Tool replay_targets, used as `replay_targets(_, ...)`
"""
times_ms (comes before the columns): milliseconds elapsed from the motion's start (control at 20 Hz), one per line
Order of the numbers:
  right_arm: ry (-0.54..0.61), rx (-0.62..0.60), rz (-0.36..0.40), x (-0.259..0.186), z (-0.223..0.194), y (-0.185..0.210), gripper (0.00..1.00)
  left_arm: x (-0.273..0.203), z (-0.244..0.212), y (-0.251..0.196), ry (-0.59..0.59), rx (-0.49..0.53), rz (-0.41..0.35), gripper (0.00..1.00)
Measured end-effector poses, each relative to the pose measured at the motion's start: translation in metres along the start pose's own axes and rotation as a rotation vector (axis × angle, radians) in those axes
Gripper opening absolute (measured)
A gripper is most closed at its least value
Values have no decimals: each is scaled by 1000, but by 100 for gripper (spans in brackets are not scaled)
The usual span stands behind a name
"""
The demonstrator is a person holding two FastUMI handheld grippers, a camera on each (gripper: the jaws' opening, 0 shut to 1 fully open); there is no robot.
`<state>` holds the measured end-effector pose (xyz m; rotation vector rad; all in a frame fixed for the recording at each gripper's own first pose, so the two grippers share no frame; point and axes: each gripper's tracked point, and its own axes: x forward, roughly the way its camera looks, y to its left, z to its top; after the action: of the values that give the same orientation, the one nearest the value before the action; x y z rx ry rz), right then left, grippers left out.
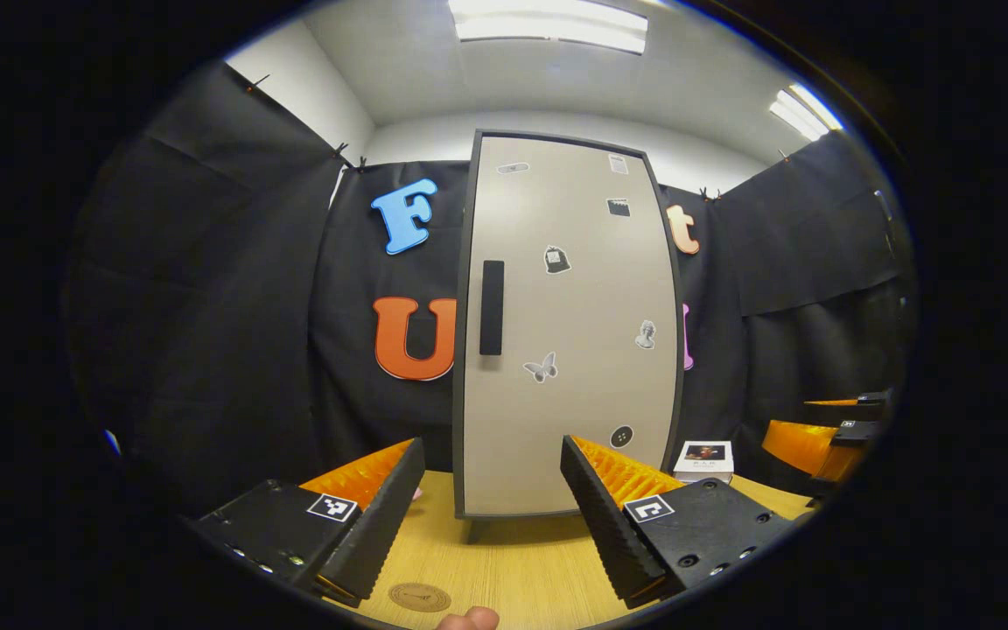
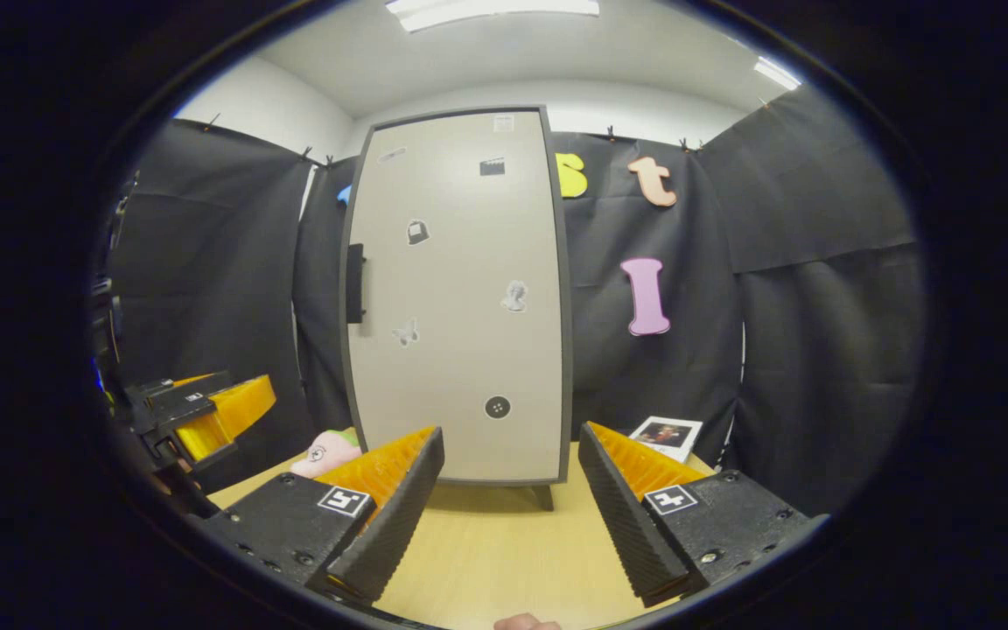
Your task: Open the cabinet door with the right hand, grasp the bottle in the cabinet with the left hand and place it on the coaster, then close the cabinet door with the right hand.
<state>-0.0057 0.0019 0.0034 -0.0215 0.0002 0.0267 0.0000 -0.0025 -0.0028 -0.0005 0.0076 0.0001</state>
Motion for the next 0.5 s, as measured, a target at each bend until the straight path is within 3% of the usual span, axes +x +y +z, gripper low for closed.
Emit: replay_targets(500, -4, -47, 47, 4, 15, 6, 99, -3, 3, 7, -14, 4, 15, 95)
